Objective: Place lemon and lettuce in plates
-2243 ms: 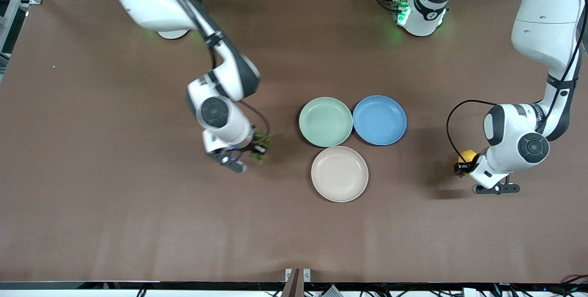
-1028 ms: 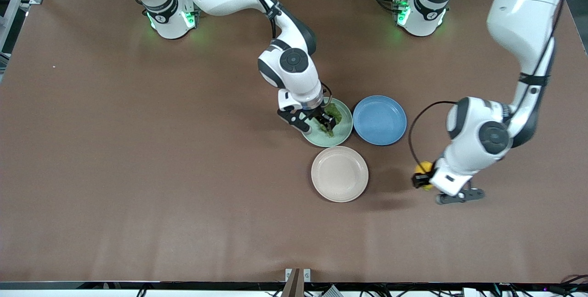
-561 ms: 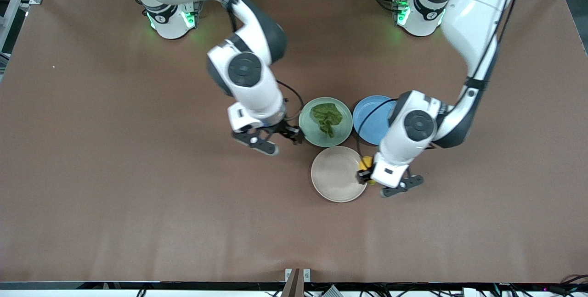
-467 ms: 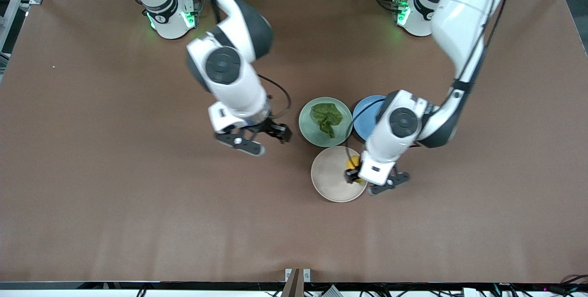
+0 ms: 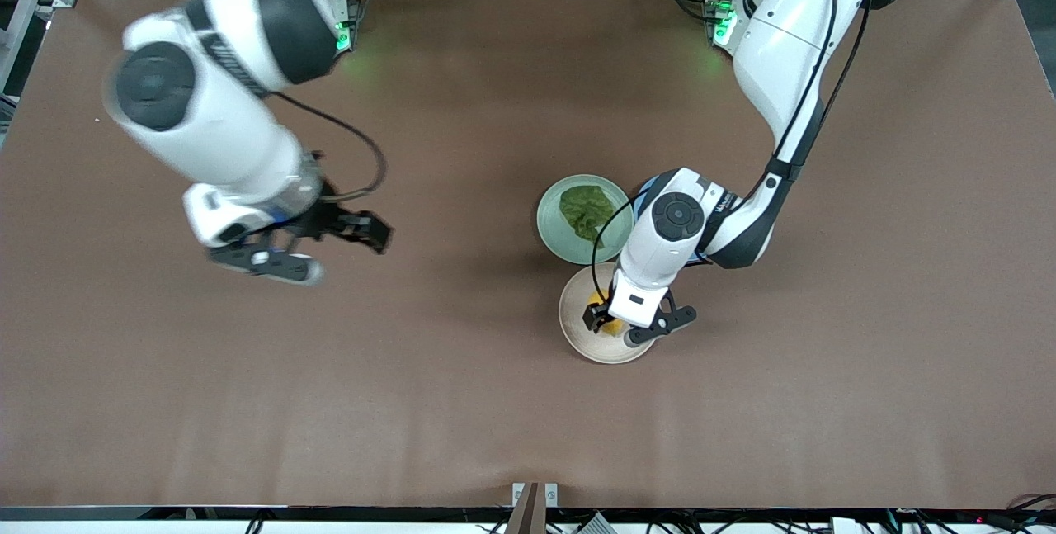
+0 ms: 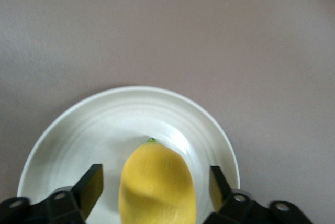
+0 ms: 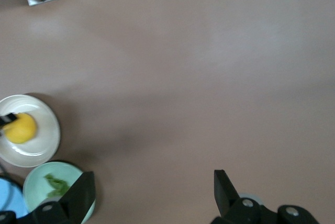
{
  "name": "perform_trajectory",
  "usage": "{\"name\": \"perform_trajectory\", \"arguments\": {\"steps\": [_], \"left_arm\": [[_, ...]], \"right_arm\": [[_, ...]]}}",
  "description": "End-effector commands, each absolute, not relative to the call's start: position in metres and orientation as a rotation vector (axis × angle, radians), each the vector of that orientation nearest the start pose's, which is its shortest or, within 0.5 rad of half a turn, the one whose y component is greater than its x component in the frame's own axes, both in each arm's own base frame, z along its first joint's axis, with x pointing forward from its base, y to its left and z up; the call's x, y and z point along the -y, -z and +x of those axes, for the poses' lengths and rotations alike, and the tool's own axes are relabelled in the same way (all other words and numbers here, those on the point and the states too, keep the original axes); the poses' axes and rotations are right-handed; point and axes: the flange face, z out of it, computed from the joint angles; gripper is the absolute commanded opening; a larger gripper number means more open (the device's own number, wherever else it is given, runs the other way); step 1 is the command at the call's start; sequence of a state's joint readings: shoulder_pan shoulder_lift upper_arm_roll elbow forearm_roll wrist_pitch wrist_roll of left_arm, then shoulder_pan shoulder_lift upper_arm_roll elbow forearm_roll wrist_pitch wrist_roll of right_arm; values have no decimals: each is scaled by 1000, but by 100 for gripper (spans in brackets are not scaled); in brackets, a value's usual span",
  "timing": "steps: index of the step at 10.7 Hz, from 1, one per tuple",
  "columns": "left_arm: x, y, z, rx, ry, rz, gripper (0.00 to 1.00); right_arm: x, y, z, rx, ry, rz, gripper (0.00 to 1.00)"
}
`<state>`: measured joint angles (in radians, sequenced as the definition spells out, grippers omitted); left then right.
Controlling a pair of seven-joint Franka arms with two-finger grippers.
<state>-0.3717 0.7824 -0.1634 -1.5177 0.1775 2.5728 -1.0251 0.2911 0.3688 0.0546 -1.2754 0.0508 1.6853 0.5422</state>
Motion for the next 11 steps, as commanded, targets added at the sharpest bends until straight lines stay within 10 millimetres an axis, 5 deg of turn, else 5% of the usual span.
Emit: {"name": "perform_trajectory", "arguments": {"steps": [1,5,7,11], "left_arm": [[341,-250,657,696,415,-3228,100],[234,-276,698,666,418,-3161,100],[205,-272,694,578,305,-3125,100],[119,-318,682,581,128,-3051,100]], "right_arm": [[-169,-568,629,-172,-16,-3078,100],[-75,-599,626,-107,-6,-3083,100],[-53,-601,627,-147,-1,-3082,100],[16,-612,612,-89,-70,-3079,100]]}}
